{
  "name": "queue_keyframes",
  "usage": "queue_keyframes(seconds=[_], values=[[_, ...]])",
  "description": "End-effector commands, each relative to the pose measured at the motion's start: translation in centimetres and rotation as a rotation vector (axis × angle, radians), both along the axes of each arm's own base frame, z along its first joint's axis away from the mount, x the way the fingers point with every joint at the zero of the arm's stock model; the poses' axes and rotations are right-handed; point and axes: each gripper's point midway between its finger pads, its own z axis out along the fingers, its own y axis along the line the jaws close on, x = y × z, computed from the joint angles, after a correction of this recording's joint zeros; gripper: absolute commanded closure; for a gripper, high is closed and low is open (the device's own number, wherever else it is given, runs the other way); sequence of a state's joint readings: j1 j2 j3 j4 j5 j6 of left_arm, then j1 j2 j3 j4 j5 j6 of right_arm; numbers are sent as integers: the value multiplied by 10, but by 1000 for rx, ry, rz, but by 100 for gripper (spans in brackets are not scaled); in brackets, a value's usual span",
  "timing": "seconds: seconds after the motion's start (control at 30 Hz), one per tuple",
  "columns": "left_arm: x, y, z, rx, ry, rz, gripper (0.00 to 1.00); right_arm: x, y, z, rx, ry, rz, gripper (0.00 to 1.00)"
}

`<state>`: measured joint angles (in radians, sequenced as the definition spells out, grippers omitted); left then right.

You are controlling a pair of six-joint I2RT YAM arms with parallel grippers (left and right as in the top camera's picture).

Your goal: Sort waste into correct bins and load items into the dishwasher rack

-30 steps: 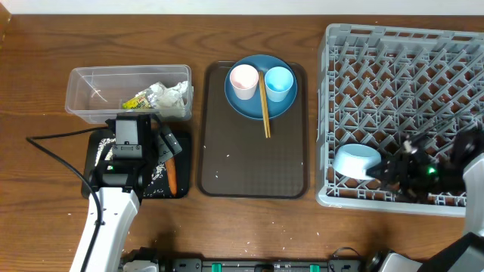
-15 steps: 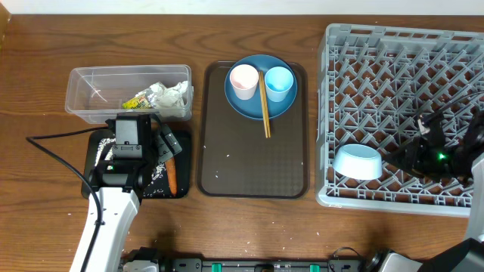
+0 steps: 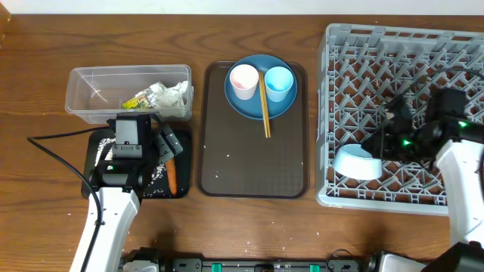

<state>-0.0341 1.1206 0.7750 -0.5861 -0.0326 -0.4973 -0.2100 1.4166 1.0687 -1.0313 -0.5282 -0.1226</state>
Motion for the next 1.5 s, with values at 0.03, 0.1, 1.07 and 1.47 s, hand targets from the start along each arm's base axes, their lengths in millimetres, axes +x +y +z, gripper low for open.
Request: queue_keyframes(seconds=[0.03,0.1,1.07,1.47], values=[[3,1,5,-1,-12,7,2,-10,1,-16,-102,86,-29,99],[3,1,5,-1,-12,7,2,-17,1,-23,-137,127,-40,99],[3,1,5,-1,-12,7,2,-17,42,6,-264,74,-36,53],[3,1,5,-1,-12,7,2,-12,72,-16,-276,97,16,57]])
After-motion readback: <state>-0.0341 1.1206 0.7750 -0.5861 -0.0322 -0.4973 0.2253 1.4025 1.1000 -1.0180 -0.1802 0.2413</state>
